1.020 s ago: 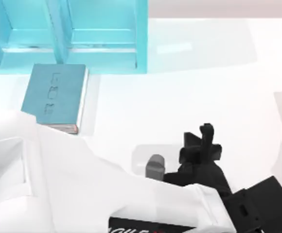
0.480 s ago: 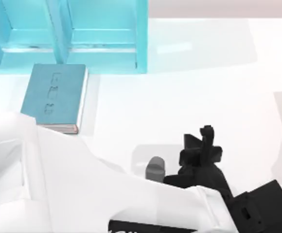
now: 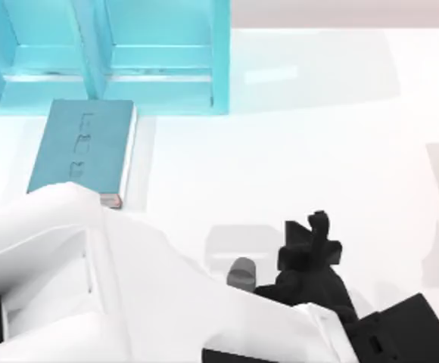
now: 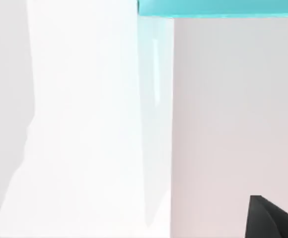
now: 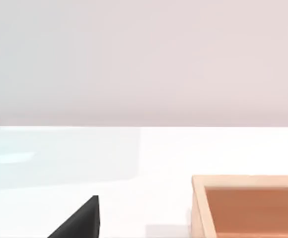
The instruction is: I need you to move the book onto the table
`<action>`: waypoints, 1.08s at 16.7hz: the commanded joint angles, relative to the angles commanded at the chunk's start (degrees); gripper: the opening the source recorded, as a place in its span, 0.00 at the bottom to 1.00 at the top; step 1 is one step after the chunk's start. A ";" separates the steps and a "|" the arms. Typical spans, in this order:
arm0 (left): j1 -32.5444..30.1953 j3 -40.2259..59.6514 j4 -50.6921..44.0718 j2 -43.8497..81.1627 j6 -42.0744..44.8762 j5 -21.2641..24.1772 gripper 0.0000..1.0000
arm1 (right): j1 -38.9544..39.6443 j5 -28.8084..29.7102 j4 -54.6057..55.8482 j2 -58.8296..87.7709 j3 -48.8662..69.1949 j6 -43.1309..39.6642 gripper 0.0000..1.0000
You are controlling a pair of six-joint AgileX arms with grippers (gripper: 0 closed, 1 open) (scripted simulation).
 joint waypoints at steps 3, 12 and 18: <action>0.01 -0.31 0.81 0.52 0.05 -0.03 0.00 | 0.00 0.00 0.00 0.00 0.00 0.00 1.00; 0.01 -0.31 0.81 0.52 0.05 -0.03 0.53 | 0.00 0.00 0.00 0.00 0.00 0.00 1.00; 0.01 -0.31 0.81 0.52 0.05 -0.03 0.98 | 0.00 0.00 0.00 0.00 0.00 0.00 1.00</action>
